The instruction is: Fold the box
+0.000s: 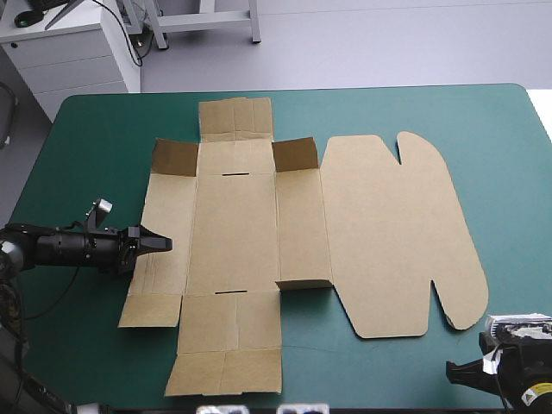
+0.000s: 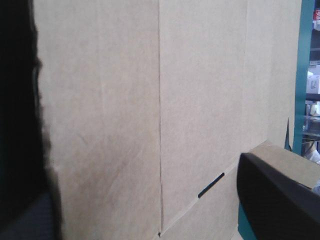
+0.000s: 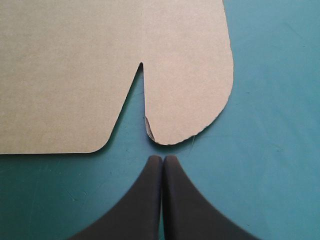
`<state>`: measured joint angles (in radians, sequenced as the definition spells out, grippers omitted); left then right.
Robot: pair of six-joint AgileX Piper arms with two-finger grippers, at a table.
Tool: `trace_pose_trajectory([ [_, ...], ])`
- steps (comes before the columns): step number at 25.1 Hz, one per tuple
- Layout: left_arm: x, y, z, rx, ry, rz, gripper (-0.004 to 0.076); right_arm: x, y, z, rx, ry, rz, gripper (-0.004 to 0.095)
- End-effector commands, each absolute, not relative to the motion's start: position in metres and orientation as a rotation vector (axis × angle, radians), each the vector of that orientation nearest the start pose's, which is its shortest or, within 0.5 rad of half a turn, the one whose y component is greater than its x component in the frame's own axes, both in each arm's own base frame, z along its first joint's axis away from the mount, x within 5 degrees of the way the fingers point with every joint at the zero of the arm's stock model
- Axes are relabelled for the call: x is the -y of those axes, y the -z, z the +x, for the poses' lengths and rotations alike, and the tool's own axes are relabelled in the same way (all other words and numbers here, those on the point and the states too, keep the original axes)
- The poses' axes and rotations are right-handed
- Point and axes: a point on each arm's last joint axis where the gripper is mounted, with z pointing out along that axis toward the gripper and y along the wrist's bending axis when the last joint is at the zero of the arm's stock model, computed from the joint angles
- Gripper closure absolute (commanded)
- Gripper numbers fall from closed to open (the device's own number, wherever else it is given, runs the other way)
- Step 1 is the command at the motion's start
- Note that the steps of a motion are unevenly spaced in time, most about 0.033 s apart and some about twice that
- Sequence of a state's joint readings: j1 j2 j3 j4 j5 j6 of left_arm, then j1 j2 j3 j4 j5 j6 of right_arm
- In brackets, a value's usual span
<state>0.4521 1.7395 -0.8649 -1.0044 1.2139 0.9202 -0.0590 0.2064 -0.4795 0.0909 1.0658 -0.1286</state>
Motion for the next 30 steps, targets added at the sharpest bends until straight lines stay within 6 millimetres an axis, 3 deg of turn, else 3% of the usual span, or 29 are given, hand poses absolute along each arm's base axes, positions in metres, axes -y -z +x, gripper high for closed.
trace_pose_trajectory([
  [1,-0.044,-0.17,0.277,-2.67,1.216,-0.115,0.0106,-0.005,-0.28,0.032,-2.202,-0.013,-0.067,0.0922],
  [8,-0.03,-0.162,0.272,-2.735,1.36,0.013,0.0126,-0.005,-0.28,0.032,-2.202,-0.013,-0.067,0.0922],
  [12,-0.031,-0.16,0.271,-2.758,1.332,0.028,0.028,-0.005,-0.28,0.032,-2.202,-0.013,-0.067,0.0922],
  [17,-0.031,-0.159,0.271,-2.762,1.323,0.029,0.0571,-0.005,-0.28,0.032,-2.202,-0.013,-0.067,0.0922],
  [21,-0.032,-0.158,0.272,-2.759,1.295,0.053,0.073,-0.005,-0.28,0.032,-2.202,-0.013,-0.067,0.0922],
  [30,-0.033,-0.157,0.273,-2.747,1.253,0.098,0.0731,-0.005,-0.28,0.032,-2.202,-0.013,-0.067,0.0922],
])
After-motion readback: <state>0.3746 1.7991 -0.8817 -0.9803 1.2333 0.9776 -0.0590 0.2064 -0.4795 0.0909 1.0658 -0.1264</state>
